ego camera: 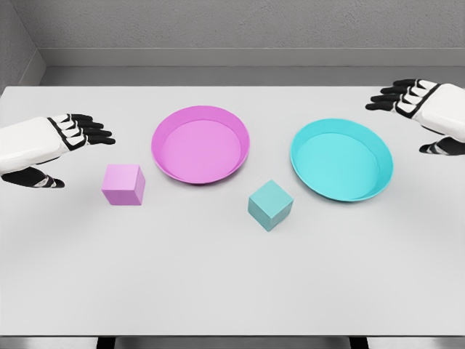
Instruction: Place the blocks in the corresponding plates according to their colors
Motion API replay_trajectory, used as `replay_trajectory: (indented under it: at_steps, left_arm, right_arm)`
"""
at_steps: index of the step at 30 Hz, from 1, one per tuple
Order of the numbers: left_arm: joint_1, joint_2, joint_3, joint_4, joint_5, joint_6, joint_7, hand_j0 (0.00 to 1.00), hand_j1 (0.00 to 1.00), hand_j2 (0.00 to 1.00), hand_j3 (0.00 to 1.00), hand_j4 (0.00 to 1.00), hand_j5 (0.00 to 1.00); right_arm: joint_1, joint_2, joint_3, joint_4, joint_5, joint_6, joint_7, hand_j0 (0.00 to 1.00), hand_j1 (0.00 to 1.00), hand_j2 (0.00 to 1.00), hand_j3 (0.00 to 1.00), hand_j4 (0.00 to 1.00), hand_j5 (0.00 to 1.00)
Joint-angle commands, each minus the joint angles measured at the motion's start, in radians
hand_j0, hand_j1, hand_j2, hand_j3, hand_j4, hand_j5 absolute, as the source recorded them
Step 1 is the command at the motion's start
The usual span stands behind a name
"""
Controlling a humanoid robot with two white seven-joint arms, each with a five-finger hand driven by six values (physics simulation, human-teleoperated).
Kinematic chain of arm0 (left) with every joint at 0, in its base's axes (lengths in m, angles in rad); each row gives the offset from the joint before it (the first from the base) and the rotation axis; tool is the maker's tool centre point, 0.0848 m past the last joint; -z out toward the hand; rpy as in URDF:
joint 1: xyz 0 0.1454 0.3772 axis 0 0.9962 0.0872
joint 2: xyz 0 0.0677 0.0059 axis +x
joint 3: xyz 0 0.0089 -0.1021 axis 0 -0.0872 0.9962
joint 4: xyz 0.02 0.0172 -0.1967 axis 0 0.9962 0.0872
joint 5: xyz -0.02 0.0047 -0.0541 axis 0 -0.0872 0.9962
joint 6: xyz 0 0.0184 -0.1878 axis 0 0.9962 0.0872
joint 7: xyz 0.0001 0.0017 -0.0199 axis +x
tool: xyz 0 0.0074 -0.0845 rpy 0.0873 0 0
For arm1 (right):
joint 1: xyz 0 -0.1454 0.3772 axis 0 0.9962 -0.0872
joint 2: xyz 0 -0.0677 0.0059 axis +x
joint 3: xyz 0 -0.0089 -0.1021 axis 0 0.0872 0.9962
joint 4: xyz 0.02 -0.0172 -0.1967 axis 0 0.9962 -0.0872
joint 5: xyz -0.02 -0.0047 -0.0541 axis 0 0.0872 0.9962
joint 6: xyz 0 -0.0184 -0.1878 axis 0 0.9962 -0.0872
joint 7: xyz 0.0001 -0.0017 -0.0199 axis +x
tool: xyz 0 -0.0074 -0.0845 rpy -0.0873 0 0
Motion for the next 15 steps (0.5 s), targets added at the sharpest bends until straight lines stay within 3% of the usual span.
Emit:
replay_trajectory:
  at_steps: [1,5,7,12,15]
  left_arm:
    - [0.000,0.000,0.001,0.000,-0.001,0.001,0.002,1.00,1.00,1.00,1.00,1.00,1.00]
    - [-0.002,0.000,-0.002,0.000,-0.003,0.001,0.000,1.00,1.00,1.00,1.00,1.00,1.00]
    - [-0.048,-0.020,-0.059,0.000,-0.006,0.001,-0.008,1.00,1.00,1.00,1.00,1.00,1.00]
    - [-0.061,-0.135,-0.091,0.005,-0.191,0.001,-0.015,1.00,1.00,1.00,1.00,1.00,1.00]
    - [-0.061,-0.162,-0.096,0.029,-0.220,0.001,-0.014,1.00,1.00,1.00,1.00,1.00,1.00]
  right_arm:
    - [0.000,-0.002,0.002,-0.002,-0.006,0.002,0.000,1.00,1.00,1.00,1.00,1.00,1.00]
    - [-0.002,-0.002,0.002,-0.002,-0.006,0.002,0.000,1.00,1.00,1.00,1.00,1.00,1.00]
    - [-0.006,-0.003,0.002,-0.001,-0.006,0.002,0.000,1.00,1.00,1.00,1.00,1.00,1.00]
    - [-0.021,0.009,0.007,-0.010,0.010,0.002,0.001,1.00,1.00,1.00,1.00,1.00,1.00]
    - [-0.043,0.021,0.064,-0.033,0.042,0.002,0.001,1.00,1.00,1.00,1.00,1.00,1.00]
